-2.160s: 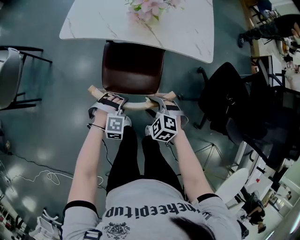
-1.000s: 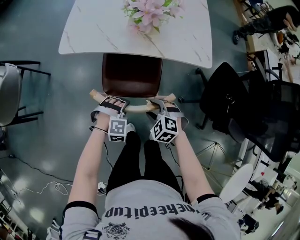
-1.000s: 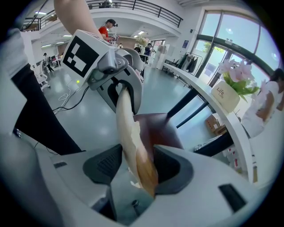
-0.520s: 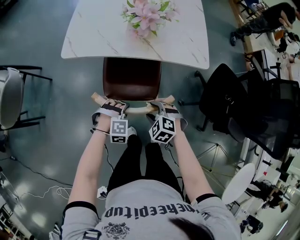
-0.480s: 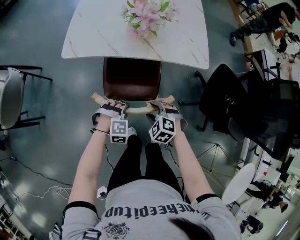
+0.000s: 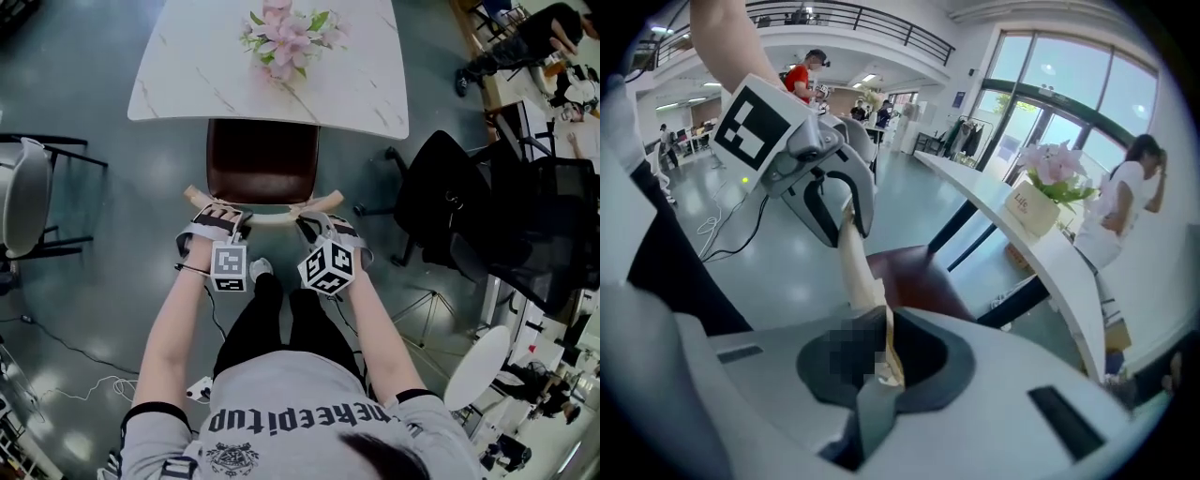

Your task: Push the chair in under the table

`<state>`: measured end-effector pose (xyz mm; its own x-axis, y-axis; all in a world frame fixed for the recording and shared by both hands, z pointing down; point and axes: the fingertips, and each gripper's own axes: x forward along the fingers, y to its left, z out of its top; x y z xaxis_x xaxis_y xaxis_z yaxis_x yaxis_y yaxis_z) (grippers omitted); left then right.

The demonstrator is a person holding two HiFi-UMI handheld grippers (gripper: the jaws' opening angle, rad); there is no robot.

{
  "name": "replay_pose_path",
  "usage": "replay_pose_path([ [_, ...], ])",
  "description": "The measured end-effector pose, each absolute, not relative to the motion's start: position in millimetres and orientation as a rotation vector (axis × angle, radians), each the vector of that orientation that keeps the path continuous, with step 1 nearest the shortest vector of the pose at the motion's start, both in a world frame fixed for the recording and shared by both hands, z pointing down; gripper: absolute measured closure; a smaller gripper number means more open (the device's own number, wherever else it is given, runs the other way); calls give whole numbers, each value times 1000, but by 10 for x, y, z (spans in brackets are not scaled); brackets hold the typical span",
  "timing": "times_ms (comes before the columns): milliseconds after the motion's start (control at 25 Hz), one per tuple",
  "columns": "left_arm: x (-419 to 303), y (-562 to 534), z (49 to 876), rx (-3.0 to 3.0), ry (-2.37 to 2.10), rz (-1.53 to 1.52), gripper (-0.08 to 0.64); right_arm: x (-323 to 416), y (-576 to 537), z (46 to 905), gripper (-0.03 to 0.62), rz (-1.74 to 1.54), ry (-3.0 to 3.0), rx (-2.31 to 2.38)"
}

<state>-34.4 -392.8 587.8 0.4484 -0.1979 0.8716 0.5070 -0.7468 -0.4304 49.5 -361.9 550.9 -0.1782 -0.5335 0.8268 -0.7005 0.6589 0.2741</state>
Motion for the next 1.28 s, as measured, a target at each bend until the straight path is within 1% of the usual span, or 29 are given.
replay_pose_path([
  [120,-388,-3897,5715,-2058,-203,-1314,412,475,-3617,5370,579,255,-1895,1034],
  [240,-395,-3888,5527,-2121,-97,-1285,497,426,-3631,5203,581,316,-1967,1080],
  [280,-390,-3884,5474,-2141,-64,-1279,511,410,-3640,5143,581,333,-1989,1096],
  [440,-364,-3829,5275,-2199,33,-1264,533,346,-3668,4883,581,336,-2048,1144],
  [760,-247,-3720,4730,-2484,280,-1141,545,271,-3677,4340,583,280,-2161,1206],
  [1000,-163,-3621,4146,-2737,506,-899,545,173,-3541,3900,583,264,-2283,1267],
  [1280,-93,-3391,3577,-2891,654,-608,545,151,-3345,3411,583,190,-2420,1307],
])
